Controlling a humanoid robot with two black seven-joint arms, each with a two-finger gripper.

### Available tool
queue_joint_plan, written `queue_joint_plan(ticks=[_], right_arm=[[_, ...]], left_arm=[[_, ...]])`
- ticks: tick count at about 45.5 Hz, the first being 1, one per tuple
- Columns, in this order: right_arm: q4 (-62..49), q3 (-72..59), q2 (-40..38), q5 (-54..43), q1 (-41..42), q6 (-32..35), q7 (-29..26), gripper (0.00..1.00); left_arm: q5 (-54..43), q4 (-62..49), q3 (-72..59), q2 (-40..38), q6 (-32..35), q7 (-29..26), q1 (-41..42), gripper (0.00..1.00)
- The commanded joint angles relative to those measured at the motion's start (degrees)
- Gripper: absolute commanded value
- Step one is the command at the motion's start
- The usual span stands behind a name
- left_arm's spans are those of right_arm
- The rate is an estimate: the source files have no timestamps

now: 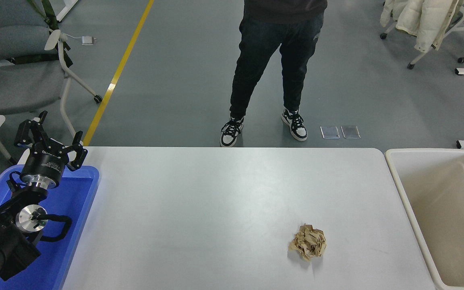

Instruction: Clean the table surface

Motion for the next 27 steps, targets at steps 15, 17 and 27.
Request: queue_joint_plan(ticks=[15,17,27], right_arm=[[37.58,37.17,-11.35,2.77,-11.25,12.82,3.46,1.00],[38.20,38.66,-10.91,2.24,-12.57,15.98,4.42,1.00],[44.43,38.85,-6.43,-7.85,-16.43,18.11,13.29,1.00]], left_arm=[[0.00,-0.04,0.00,0.00,0.00,0.00,-0.05,1.00],[0.00,-0.04,0.00,0.00,0.00,0.00,0.04,1.00],[0.00,0.04,0.00,0.00,0.00,0.00,-0.05,1.00]])
